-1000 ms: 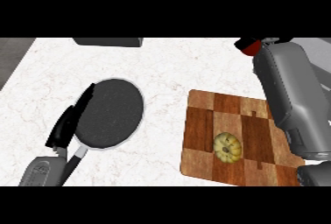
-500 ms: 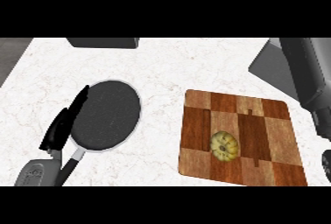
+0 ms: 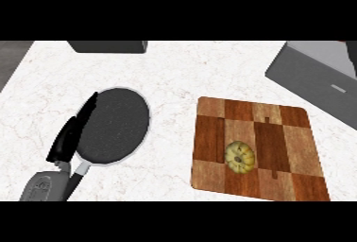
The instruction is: Pick the can from the cutting board and place it in the cardboard box
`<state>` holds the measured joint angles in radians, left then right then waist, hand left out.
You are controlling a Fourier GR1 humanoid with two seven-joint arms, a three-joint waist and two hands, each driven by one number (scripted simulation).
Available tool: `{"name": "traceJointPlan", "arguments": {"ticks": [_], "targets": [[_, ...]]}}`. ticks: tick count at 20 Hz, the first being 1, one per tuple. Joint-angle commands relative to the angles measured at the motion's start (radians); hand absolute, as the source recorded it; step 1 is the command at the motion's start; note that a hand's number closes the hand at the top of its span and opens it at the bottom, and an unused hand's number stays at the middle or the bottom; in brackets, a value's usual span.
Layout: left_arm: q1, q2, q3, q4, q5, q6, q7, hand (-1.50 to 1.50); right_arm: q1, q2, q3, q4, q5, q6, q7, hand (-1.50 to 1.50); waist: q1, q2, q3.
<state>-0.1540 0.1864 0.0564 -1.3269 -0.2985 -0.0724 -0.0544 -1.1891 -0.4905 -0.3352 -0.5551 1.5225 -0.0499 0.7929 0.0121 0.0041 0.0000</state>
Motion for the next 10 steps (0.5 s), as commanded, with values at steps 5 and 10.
{"name": "traceJointPlan", "arguments": {"ticks": [5,10], "targets": [[-0.029,0.004,0.011,0.021,0.012,-0.016,-0.003,0.0,0.089,-0.097,-0.111,0.15,-0.1,-0.034,-0.082,1.5,0.008,0.007,0.001],[-0.019,-0.006,-0.004,-0.014,-0.008,0.001,0.029,0.0,0.132,-0.165,-0.253,0.231,-0.259,0.041,-0.23,-1.5,0.013,0.009,0.003]]}}
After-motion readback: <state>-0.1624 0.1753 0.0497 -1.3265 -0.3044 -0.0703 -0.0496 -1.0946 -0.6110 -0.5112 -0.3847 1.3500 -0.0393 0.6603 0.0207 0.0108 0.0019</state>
